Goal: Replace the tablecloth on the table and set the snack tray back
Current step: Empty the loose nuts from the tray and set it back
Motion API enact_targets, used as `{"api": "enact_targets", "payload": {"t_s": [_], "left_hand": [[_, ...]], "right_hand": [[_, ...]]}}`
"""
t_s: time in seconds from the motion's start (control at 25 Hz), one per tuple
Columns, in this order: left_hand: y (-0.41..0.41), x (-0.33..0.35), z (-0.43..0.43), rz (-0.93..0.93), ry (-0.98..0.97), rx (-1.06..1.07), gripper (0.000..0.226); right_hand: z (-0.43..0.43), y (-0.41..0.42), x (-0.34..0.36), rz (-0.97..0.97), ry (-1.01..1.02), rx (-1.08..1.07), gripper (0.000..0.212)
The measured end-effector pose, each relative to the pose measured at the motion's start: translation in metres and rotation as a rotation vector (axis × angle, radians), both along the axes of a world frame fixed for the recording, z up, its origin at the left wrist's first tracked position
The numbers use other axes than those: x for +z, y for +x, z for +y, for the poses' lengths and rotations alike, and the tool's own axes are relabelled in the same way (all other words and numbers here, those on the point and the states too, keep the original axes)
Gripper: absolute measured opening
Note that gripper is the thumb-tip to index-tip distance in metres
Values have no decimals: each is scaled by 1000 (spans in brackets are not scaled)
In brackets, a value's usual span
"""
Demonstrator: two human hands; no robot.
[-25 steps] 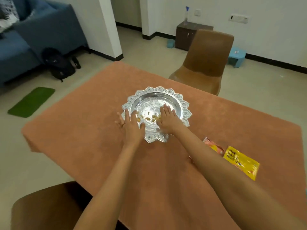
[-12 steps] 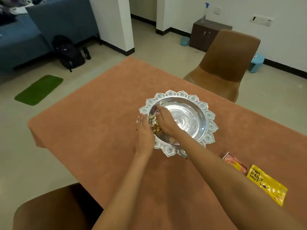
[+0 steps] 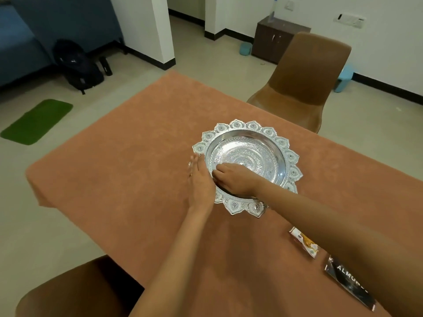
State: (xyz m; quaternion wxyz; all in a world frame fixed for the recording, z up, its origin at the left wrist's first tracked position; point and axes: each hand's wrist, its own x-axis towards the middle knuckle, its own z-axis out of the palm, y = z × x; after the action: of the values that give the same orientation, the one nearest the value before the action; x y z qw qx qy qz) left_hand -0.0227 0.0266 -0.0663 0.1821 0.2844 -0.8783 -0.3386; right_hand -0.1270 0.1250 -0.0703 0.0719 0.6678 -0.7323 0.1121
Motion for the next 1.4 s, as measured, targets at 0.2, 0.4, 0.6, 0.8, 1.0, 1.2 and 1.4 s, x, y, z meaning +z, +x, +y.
{"api": "enact_targets", "payload": {"t_s": [0.2, 0.4, 0.6, 0.8, 1.0, 1.2, 1.4], "left_hand": [[2, 2, 0, -9, -12, -39, 51], [0, 0, -3, -25, -123, -39, 45], [-6, 9, -5, -47, -535, -171, 46], [-24, 29, 24, -503, -492, -238, 47], [-28, 27, 69, -426, -244, -321, 46], [-32, 36, 76, 87, 625, -118, 26], [-63, 56, 72, 320, 1863, 241, 43]], "right_hand": [[-8, 4, 2, -12, 103, -154, 37], [-20, -7, 30, -608, 83, -600, 26], [19, -35, 61, -1789, -681, -866, 31], [54, -28, 60, -2142, -1034, -744, 32], [62, -25, 52, -2248, -1211, -754, 33], [46, -5, 57, -1987, -1057, -943, 25], [15, 17, 51, -1473, -906, -978, 20]]}}
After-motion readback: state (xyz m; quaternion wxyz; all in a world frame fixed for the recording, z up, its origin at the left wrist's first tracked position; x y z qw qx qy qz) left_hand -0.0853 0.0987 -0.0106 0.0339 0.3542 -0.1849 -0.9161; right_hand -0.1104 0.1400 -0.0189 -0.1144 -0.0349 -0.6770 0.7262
